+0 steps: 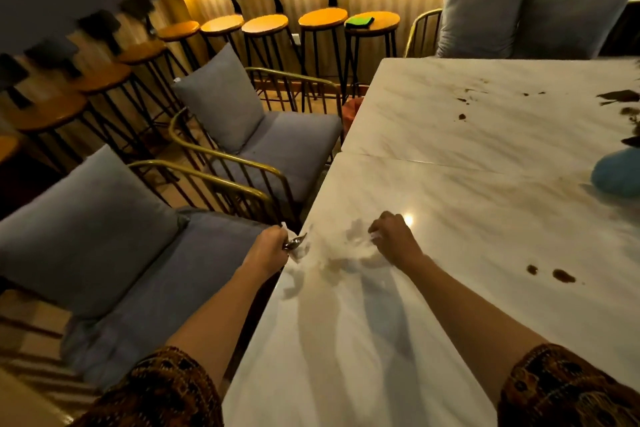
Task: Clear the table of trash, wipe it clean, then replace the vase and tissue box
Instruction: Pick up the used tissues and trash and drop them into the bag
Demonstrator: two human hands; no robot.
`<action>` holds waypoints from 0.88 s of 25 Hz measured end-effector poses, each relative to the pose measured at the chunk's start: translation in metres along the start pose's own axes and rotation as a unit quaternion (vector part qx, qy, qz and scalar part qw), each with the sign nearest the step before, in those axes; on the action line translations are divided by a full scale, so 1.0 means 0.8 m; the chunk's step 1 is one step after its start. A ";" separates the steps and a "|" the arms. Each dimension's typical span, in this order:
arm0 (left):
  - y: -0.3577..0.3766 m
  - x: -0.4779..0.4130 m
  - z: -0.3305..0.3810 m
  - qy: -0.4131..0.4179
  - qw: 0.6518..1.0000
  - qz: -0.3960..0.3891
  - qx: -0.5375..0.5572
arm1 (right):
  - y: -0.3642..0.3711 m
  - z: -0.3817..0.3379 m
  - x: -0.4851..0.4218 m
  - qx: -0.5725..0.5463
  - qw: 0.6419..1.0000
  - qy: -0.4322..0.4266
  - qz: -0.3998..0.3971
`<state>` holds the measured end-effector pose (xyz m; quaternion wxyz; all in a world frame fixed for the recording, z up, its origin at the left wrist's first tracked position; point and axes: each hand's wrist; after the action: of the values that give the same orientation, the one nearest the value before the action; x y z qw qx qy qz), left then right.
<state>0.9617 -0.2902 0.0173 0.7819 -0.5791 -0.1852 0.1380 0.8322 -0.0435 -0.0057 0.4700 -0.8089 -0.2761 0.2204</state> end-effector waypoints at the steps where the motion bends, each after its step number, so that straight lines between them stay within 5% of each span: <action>1: -0.006 -0.013 -0.011 0.007 1.000 -0.001 0.007 | -0.007 -0.010 -0.009 0.009 1.000 -0.007 0.012; 11: -0.032 -0.064 -0.084 0.004 0.999 -0.005 0.052 | -0.007 -0.060 -0.083 0.008 0.998 0.036 0.041; 22: -0.123 -0.266 -0.152 0.140 0.987 -0.081 0.011 | 0.059 -0.147 -0.207 0.010 0.973 0.195 0.122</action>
<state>0.8267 -0.5139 0.0521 0.8150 -0.5671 -0.1188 -0.0065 0.7921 -0.2458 0.0233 0.4926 -0.8591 -0.0757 0.1167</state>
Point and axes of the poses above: each hand's wrist, its own x-axis away from the middle knuckle, its own y-axis out of the palm, z = x × y, and after that the axes turned 7 degrees about -y, right-handed
